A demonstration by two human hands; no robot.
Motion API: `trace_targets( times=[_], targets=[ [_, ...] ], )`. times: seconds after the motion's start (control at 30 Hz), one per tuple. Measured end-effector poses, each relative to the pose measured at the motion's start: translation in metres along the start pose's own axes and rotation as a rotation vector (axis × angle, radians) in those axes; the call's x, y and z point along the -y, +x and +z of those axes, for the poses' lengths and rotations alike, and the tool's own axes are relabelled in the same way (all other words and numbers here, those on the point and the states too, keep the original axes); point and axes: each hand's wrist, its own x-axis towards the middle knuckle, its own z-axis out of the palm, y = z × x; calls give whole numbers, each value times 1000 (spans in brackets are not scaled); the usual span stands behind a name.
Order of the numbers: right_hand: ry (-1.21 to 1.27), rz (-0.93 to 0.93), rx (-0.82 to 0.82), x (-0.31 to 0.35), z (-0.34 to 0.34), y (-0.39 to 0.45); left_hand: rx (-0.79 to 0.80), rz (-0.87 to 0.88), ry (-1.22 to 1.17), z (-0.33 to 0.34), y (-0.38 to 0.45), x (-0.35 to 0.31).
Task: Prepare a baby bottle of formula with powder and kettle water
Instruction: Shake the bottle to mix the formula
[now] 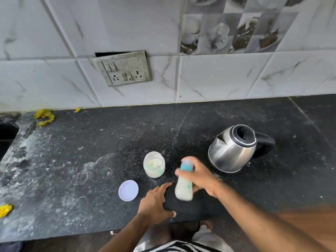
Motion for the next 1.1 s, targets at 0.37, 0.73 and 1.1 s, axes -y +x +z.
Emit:
trace_targets(
  times=[0.37, 0.73, 1.1],
  targets=[
    [54, -162, -46, -4, 1, -2, -11, 12, -17, 1, 0, 2],
    [-56, -88, 37, 0, 4, -10, -19, 12, 21, 1, -5, 5],
    [-147, -188, 12, -12, -6, -2, -5, -22, 21, 4, -4, 0]
  ],
)
